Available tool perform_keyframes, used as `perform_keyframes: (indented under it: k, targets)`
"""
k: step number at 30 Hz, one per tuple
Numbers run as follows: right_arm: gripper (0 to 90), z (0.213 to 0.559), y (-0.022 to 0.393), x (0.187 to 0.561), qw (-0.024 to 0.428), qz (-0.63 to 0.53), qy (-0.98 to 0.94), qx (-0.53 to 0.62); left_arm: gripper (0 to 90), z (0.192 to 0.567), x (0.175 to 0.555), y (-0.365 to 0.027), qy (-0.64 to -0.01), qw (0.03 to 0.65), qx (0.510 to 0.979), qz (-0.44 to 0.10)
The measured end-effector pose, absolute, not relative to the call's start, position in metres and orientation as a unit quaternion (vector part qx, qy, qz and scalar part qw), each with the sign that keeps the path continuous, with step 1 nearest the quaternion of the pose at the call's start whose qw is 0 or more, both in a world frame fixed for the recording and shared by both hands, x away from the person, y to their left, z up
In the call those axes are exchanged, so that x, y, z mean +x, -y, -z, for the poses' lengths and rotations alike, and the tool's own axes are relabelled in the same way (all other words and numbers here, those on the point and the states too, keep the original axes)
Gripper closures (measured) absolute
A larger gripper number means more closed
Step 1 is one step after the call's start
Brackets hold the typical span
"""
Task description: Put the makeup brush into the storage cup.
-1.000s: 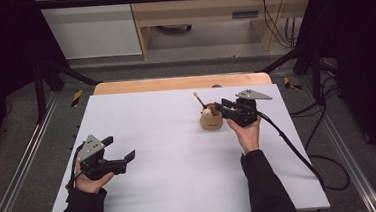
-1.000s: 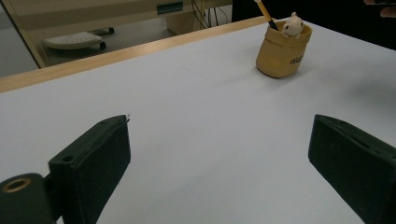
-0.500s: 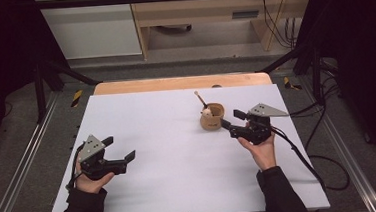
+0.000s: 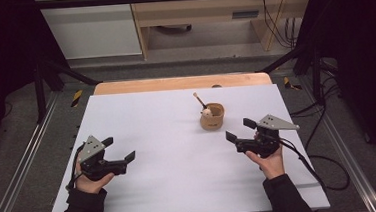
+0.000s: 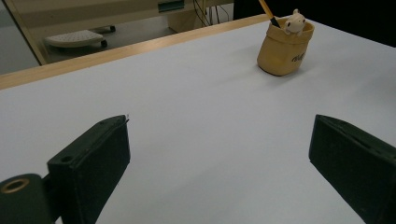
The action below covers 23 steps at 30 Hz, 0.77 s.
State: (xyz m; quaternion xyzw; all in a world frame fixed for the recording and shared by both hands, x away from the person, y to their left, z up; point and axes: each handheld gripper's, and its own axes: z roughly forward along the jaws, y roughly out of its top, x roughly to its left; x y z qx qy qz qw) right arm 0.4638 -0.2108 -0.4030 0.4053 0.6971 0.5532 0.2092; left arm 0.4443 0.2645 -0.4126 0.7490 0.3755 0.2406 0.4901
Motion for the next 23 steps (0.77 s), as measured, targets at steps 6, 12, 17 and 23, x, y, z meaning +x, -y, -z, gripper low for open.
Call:
perform_keyframes:
  k: [6, 12, 17, 23]
  targets:
    - [7.5, 0.407, 0.22, 0.454, 0.211, -0.55, -0.696, 0.411, 4.7, 0.414, 0.443, -0.265, -0.377, 0.488, 0.75, -0.24]
    - [4.7, 0.415, 0.233, 0.445, 0.22, -0.536, -0.697, 0.423, 4.7, 0.416, 0.443, -0.267, -0.38, 0.491, 0.747, -0.237]
    - [4.0, 0.418, 0.239, 0.438, 0.226, -0.53, -0.697, 0.427, 4.7, 0.417, 0.444, -0.267, -0.38, 0.488, 0.75, -0.235]
    - [4.0, 0.419, 0.242, 0.432, 0.228, -0.53, -0.696, 0.428, 4.7, 0.418, 0.444, -0.267, -0.38, 0.487, 0.751, -0.234]
